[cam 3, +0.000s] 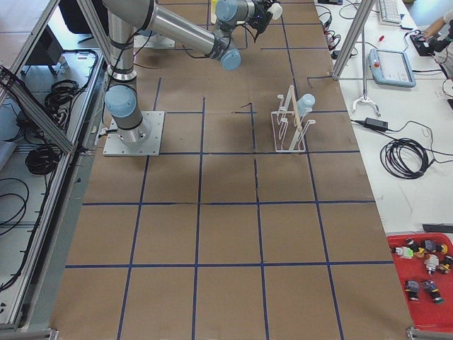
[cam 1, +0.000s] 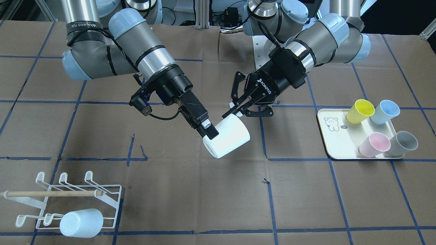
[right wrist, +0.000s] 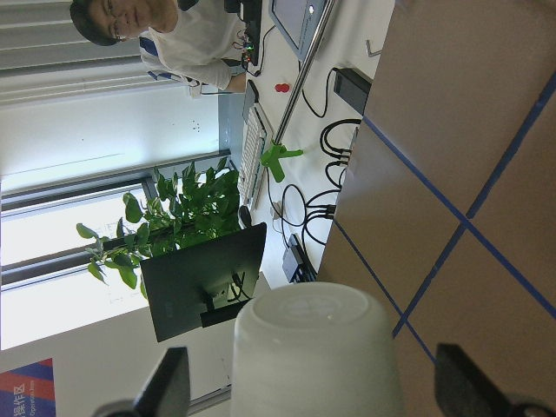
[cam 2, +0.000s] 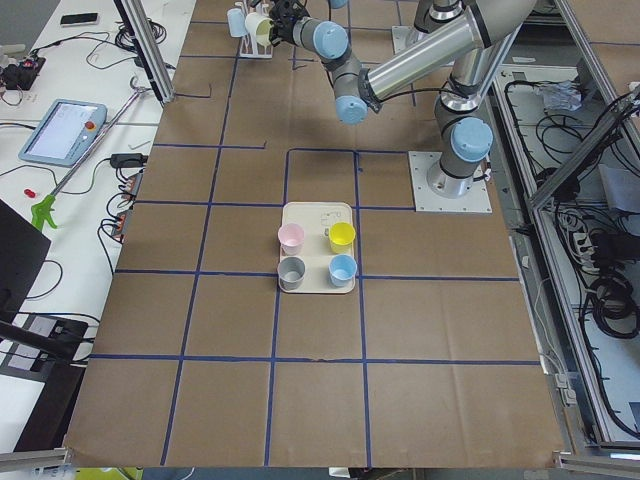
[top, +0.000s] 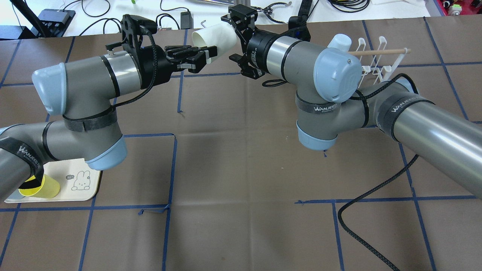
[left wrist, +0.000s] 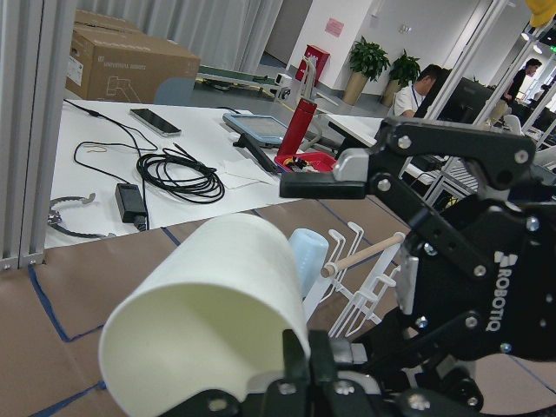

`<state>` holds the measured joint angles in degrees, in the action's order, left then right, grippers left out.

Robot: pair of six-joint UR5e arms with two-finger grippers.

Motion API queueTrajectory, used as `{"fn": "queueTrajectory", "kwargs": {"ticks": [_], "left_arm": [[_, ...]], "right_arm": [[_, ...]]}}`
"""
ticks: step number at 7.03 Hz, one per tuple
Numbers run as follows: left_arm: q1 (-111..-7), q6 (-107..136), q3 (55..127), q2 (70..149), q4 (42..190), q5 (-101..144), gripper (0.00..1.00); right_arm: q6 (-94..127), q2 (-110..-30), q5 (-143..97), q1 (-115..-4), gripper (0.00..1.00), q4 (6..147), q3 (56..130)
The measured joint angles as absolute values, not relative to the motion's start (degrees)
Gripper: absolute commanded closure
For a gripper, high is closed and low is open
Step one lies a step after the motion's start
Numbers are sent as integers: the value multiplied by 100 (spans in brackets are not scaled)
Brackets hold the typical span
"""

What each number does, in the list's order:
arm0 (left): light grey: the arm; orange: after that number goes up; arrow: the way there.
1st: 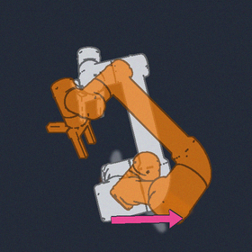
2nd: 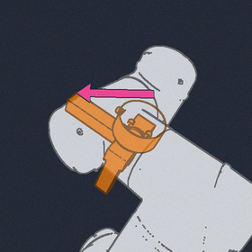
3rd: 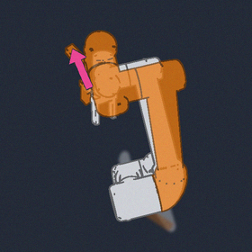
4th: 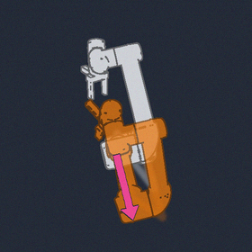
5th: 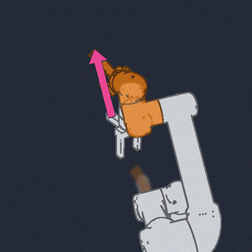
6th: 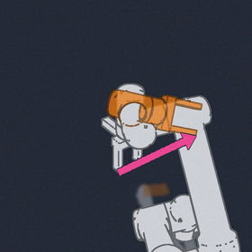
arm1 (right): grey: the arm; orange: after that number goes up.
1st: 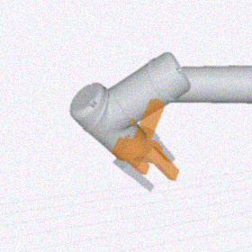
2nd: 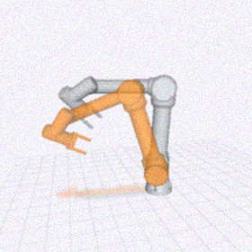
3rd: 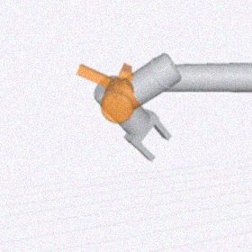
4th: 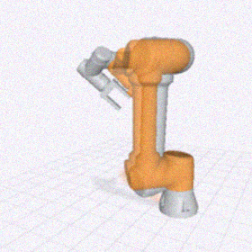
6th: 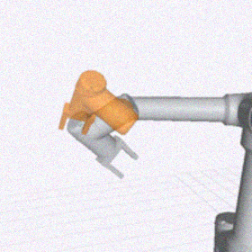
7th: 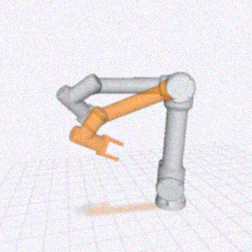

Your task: Transfer IKEA cup to right arm and place on rack

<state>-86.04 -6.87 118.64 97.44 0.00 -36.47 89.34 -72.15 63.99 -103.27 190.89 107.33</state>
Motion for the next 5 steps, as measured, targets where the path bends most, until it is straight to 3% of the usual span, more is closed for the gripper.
{"fn": "queueTrajectory", "kwargs": {"ticks": [3,5], "left_arm": [[-8605,-686,11865,9733,0,-3647,94],[-8617,-686,11865,9730,0,-3647,94]], "right_arm": [[8874,-6974,6406,-10452,4,19121,10519],[8866,-6939,6401,-10483,22,19117,10490]]}}
